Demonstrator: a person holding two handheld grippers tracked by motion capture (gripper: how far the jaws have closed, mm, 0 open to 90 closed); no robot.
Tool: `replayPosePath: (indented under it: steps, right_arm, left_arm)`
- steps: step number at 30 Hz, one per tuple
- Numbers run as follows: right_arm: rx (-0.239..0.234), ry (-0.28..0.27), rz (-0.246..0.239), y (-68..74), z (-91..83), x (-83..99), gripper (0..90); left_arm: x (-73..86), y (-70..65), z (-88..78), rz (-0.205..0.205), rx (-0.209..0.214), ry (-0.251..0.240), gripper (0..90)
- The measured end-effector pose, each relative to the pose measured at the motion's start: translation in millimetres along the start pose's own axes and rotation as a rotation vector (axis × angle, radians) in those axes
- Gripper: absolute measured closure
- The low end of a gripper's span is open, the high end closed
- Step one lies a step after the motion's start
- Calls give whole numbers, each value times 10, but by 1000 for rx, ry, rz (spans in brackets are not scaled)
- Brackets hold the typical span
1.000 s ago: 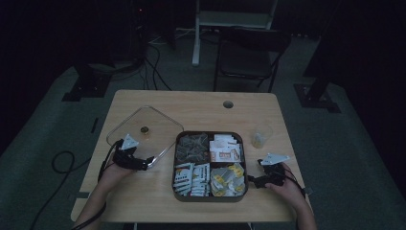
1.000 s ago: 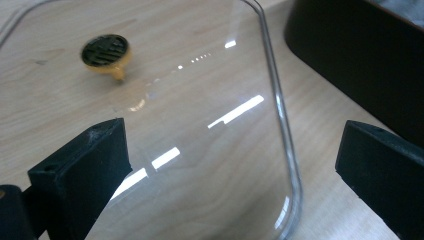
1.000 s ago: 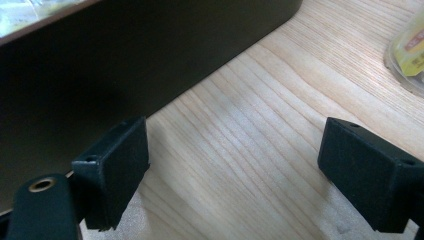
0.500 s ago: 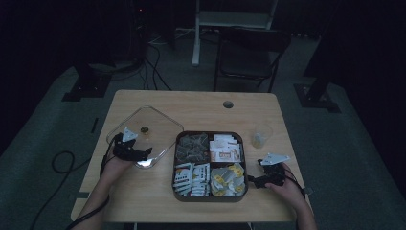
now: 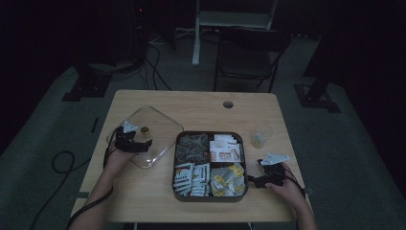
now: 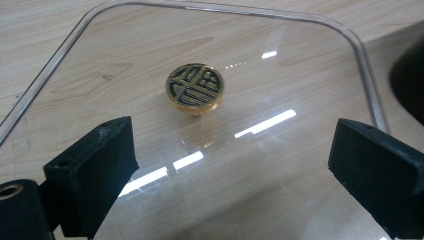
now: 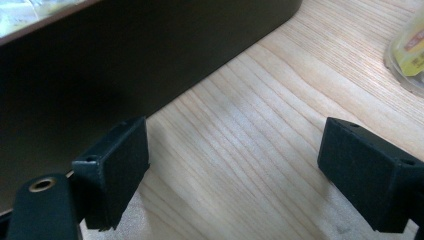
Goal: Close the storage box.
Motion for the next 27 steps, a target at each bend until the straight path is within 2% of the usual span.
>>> replayPosePath:
  steps: [1, 3, 8, 14, 15, 17, 18, 19, 23, 27]
  right_arm:
    - [0, 0, -1, 0, 0, 0, 125]
    - [0, 0, 0, 0, 0, 0, 125]
    - [0, 0, 0, 0, 0, 0, 125]
    - [0, 0, 0, 0, 0, 0, 125]
    - [0, 0, 0, 0, 0, 0, 125]
    - [0, 0, 0, 0, 0, 0, 125]
    - [0, 0, 0, 0, 0, 0, 125]
    - [0, 0, 0, 0, 0, 0, 125]
    - [0, 0, 0, -1, 0, 0, 125]
    - [0, 0, 0, 0, 0, 0, 125]
  left_arm:
    - [-4, 5, 18, -3, 1, 3, 58]
    - [-18, 29, 51, -18, -31, 0, 104]
    - [-62, 51, 106, -17, -39, -10, 204]
    - [-114, 92, 172, -9, -67, -20, 409]
    - [-120, 92, 185, -16, -57, -26, 444]
    - [-123, 93, 199, -19, -52, -24, 472]
    - [-119, 91, 224, -7, -57, -14, 472]
    - [-118, 89, 235, -11, -52, -16, 513]
    - [-118, 83, 274, -17, -50, -14, 572]
    - [-121, 82, 295, -20, -51, -13, 581]
Point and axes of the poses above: each handheld gripper's, and its own axes: z roughly forward along the jaws, x roughly out of its underside, y roughly to its left, the point moved 6 cm from there along z, roughly forward along the jaws, and after that the axes turned 8 degrees about -x, right-handed, at the moved point
